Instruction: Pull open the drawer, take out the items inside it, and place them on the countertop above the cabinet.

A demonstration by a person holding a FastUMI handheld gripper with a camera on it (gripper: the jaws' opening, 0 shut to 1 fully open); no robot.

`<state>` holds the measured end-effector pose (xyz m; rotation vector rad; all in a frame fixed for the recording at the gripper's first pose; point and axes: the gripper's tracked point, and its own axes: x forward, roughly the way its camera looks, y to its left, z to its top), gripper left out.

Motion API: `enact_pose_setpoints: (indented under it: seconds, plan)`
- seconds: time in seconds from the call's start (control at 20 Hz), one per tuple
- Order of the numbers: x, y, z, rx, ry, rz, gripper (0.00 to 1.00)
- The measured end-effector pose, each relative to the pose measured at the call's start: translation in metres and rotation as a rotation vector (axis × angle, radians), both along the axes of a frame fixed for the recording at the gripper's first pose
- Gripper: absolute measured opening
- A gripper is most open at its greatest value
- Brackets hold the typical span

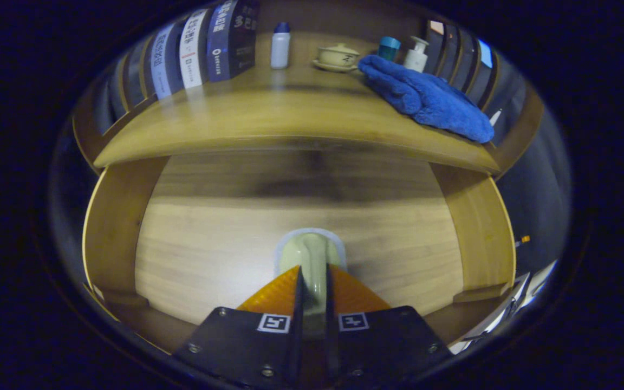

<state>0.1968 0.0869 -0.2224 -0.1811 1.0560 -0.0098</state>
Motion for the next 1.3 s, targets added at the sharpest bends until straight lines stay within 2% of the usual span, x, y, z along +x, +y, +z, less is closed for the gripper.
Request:
enact_pose_setpoints:
  seconds: [0.05, 0.3, 0.35, 0.45, 0.6, 0.7, 0.95, 1.2, 1.3]
  plan:
    - [0.001, -0.001, 0.002, -0.005, -0.013, -0.013, 0.22]
    - [0.007, -0.001, 0.032, 0.019, -0.11, -0.05, 0.22]
    - [0.002, 0.005, 0.042, 0.043, -0.138, -0.035, 0.22]
    - [0.01, 0.01, 0.042, 0.044, -0.123, 0.009, 0.02]
    - [0.004, 0.007, 0.029, 0.015, -0.074, 0.015, 0.02]
    - [0.007, -0.001, 0.029, -0.02, -0.106, 0.0, 0.03]
    - [0.006, -0.014, 0.029, -0.012, -0.105, -0.045, 0.57]
    - [-0.003, -0.016, 0.002, 0.033, -0.008, -0.074, 0.57]
    - [0.0, -0.01, -0.003, 0.08, -0.021, -0.086, 0.58]
